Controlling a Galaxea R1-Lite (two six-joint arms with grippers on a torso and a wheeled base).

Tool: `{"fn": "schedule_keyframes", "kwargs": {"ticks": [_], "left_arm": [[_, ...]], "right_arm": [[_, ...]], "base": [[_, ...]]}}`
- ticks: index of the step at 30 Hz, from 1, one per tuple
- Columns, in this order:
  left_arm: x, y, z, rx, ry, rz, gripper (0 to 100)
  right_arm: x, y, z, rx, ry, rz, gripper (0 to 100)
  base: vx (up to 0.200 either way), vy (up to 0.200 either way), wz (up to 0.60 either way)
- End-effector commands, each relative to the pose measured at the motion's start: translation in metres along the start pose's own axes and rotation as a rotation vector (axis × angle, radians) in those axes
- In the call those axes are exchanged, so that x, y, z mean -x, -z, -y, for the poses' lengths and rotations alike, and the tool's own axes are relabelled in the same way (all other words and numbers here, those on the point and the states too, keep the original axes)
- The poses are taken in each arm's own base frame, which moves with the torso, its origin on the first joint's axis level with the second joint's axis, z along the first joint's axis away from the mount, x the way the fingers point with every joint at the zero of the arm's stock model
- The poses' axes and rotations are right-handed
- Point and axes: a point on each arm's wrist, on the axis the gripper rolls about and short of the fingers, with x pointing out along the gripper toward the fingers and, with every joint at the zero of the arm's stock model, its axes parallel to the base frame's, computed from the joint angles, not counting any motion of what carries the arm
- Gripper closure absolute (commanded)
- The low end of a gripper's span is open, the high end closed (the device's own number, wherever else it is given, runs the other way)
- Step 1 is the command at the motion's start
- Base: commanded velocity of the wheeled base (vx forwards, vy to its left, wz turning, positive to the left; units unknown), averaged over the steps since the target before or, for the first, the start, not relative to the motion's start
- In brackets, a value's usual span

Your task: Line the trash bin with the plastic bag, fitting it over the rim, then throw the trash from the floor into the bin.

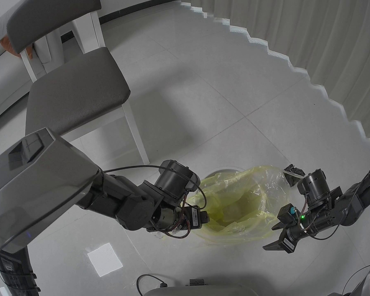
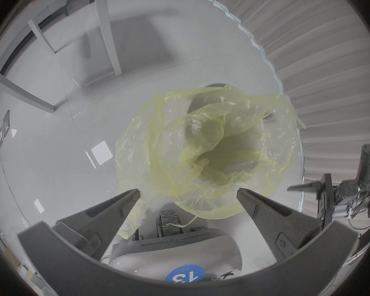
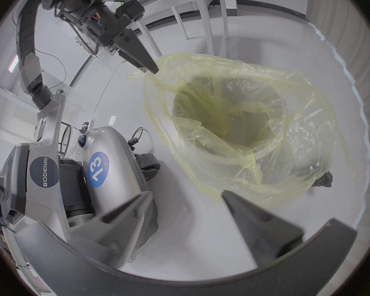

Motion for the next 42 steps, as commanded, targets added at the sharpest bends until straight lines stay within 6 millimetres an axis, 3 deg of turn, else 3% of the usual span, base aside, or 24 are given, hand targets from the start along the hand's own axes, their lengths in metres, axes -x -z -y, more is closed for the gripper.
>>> {"fn": "schedule_keyframes", "kwargs": {"ticks": [1,7,20,21,22,31,42], "left_arm": [[-0.009,0.001,-0.002,-0.002,-0.011,-0.011,0],[-0.023,-0.002,-0.002,-0.005,-0.022,-0.021,0],[-0.04,-0.015,-0.001,-0.01,-0.056,-0.042,0],[-0.041,-0.014,-0.002,-0.015,-0.058,-0.046,100],[-0.041,-0.014,-0.002,-0.015,-0.058,-0.046,100],[-0.049,-0.016,-0.007,-0.028,-0.072,-0.053,100],[-0.039,-0.014,-0.007,-0.022,-0.076,-0.05,100]], "right_arm": [[-0.017,-0.001,0.006,-0.006,-0.016,-0.028,0],[-0.031,-0.001,0.011,0.024,-0.03,-0.054,0],[-0.039,0.0,0.014,0.035,-0.035,-0.064,0],[-0.04,-0.001,0.014,0.039,-0.034,-0.063,0],[-0.04,-0.001,0.014,0.039,-0.034,-0.063,100],[-0.043,-0.001,0.016,0.033,-0.032,-0.06,100],[-0.043,0.004,0.012,0.034,-0.046,-0.079,100]], "base": [[0.0,0.0,0.0],[0.0,0.0,0.0],[0.0,0.0,0.0],[0.0,0.0,0.0],[0.0,0.0,0.0],[0.0,0.0,0.0],[0.0,0.0,0.0]]}}
